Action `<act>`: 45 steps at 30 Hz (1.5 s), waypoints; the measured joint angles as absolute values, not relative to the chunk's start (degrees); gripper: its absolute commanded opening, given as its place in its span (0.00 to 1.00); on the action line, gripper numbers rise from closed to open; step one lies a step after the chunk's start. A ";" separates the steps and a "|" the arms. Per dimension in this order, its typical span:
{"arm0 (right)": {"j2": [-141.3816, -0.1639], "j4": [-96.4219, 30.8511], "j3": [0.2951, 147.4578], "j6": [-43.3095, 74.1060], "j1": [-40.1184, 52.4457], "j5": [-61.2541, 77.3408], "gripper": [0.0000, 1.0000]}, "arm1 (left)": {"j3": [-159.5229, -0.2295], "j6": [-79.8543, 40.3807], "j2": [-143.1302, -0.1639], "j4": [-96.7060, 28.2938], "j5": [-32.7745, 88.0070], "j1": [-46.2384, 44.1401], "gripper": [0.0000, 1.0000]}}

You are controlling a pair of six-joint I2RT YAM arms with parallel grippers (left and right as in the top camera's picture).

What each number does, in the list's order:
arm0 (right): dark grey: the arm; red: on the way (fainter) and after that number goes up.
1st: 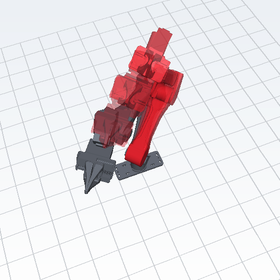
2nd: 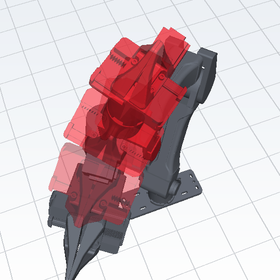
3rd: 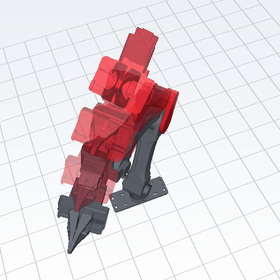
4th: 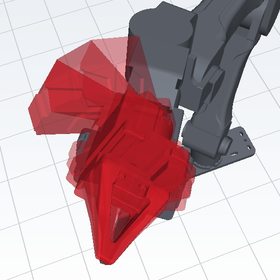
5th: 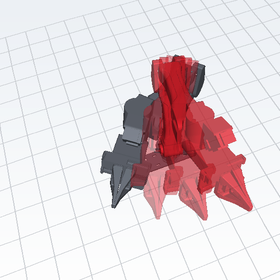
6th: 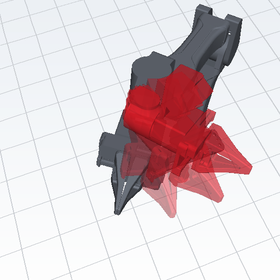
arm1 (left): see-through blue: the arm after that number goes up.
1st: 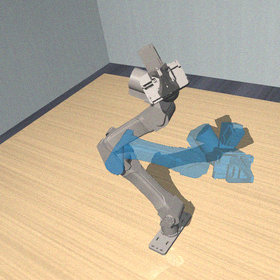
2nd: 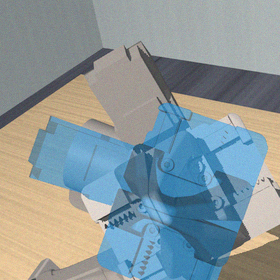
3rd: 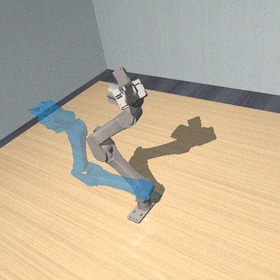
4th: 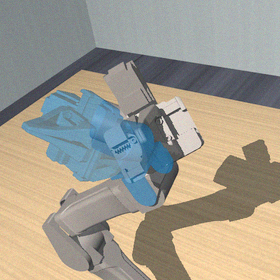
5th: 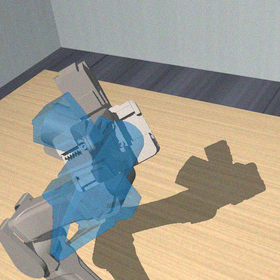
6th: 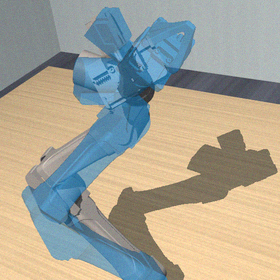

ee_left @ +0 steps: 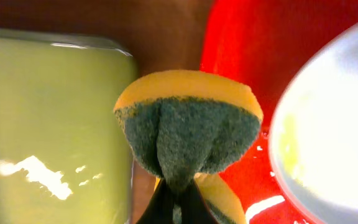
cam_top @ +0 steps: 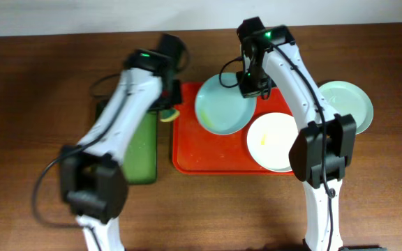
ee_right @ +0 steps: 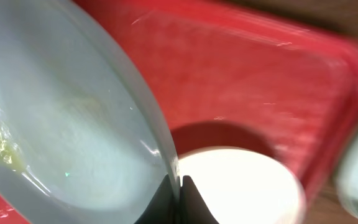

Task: Clean dirty plates on tray and stack at the side
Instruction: 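Carry the light blue plate right and stack it on the pale green plate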

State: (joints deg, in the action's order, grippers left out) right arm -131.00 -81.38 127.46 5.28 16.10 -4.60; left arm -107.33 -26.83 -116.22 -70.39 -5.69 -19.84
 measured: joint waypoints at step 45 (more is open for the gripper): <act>-128.95 -73.30 114.54 1.08 -36.27 16.69 0.64 | -102.50 -26.57 -109.38 -78.22 -12.27 -7.84 0.00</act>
